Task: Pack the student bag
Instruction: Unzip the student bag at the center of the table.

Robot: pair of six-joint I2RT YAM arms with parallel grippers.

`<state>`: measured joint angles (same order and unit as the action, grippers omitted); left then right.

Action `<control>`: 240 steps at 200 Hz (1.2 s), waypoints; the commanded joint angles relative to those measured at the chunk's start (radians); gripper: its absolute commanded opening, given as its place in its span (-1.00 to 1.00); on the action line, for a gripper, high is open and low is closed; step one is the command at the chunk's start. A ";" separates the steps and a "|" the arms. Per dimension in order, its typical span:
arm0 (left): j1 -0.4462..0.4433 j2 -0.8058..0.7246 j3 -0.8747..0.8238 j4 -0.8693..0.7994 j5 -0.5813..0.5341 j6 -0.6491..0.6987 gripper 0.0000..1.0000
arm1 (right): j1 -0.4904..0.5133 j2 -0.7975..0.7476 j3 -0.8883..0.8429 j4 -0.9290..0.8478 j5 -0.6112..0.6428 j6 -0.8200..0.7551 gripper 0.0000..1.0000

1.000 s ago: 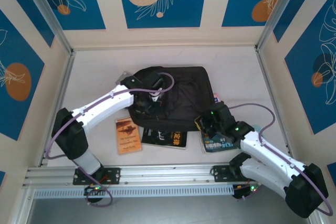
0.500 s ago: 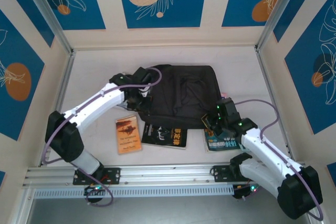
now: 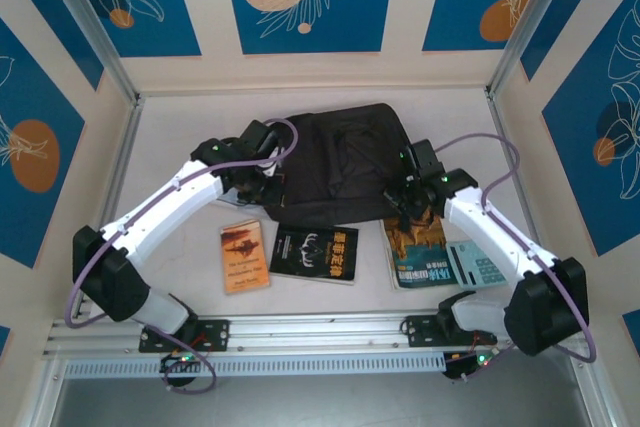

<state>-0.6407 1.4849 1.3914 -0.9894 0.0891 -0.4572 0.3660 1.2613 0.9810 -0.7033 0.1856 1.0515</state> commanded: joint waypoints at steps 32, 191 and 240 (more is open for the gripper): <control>-0.079 -0.005 0.139 -0.003 0.093 0.076 -1.00 | -0.130 0.164 0.217 -0.161 0.104 -0.056 -0.49; -0.095 0.148 0.249 0.023 0.129 -0.038 -1.00 | 0.099 0.184 0.170 0.066 -0.289 0.403 0.37; -0.094 0.107 0.176 0.041 0.133 -0.020 -1.00 | 0.112 0.264 0.125 0.171 -0.279 0.403 0.12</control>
<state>-0.7315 1.6489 1.6020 -0.9722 0.1989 -0.4911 0.4667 1.4929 1.1267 -0.5896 -0.0822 1.4334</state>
